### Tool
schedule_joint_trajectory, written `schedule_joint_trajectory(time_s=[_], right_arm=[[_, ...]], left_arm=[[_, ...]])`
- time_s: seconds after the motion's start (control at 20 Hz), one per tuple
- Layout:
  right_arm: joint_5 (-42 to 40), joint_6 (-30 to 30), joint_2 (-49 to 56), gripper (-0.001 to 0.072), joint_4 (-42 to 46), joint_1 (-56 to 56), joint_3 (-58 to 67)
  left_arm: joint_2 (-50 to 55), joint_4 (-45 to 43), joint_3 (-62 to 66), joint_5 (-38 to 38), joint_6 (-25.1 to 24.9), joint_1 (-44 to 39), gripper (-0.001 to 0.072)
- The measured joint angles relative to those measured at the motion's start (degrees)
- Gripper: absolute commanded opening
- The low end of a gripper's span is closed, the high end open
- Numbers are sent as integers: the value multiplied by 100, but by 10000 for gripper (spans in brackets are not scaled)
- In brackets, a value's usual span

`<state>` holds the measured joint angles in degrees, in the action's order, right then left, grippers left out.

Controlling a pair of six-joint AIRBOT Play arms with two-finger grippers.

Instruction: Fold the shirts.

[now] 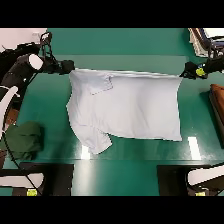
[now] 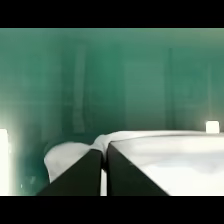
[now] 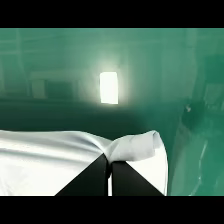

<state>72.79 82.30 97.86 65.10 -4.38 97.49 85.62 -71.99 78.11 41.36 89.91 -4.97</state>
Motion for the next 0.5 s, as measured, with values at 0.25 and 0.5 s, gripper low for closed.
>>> schedule_joint_trajectory(time_s=[0.25,0.5], right_arm=[[341,-31,-205,13,459,229,-540],[-83,-33,-772,24,605,496,-1888]], left_arm=[[39,138,-203,1305,-352,39,24],[55,177,-638,1578,-433,42,111]])
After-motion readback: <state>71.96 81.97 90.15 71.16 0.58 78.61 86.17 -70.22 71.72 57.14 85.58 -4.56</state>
